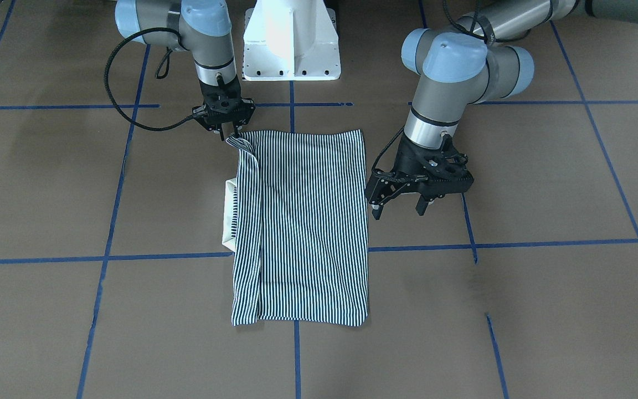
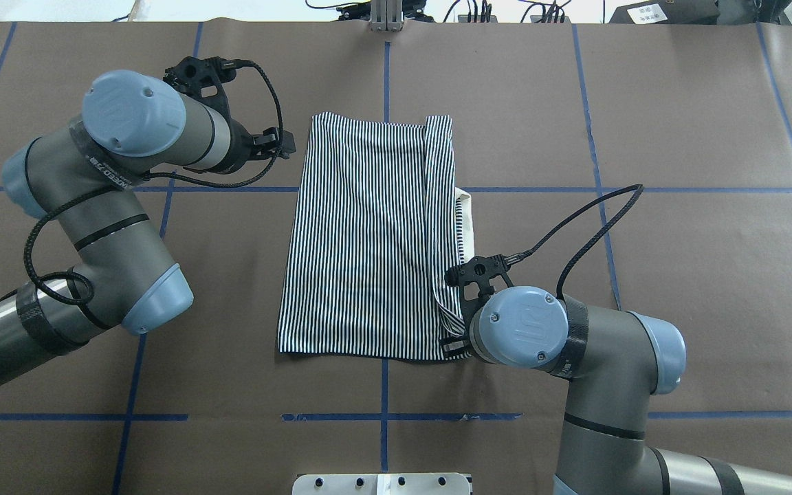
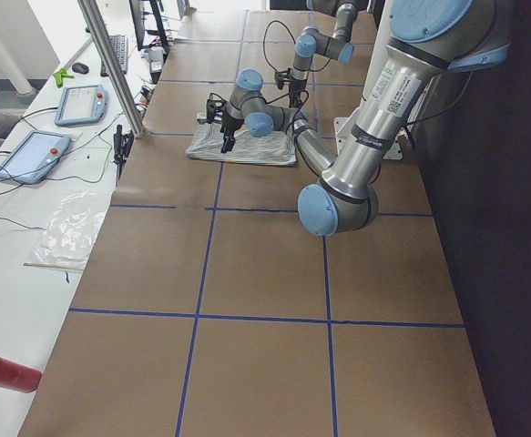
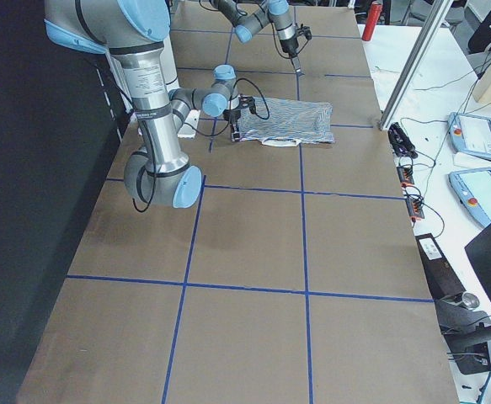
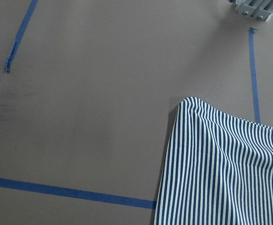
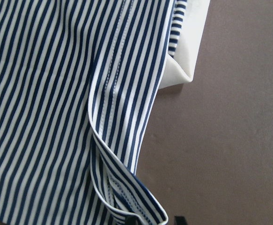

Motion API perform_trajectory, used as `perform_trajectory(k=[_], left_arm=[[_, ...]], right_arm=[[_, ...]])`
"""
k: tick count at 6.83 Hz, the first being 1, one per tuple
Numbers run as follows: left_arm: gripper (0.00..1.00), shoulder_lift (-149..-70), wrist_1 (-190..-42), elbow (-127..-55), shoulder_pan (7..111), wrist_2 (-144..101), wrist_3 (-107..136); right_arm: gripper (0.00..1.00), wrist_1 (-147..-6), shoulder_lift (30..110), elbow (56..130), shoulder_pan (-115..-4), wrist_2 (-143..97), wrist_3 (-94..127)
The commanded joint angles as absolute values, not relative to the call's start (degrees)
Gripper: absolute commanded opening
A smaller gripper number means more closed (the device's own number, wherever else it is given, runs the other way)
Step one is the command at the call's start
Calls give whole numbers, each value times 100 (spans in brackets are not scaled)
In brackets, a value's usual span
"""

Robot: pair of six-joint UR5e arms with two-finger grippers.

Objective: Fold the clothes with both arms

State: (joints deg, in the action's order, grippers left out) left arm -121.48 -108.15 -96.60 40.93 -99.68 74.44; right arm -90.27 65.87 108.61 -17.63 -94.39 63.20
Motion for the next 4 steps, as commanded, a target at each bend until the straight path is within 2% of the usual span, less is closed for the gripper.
perform_trajectory(k=[1,4], left_arm=[[100,-12147,-10976,-9616,4087,-9967,7444],[100,-12155,-10960,-9650,4096,-9976,7444]], right_arm=[[40,-9026,6583,10828,-1749,-9439,6328],[40,-9026,6566,10776,-1740,-9439,6328]])
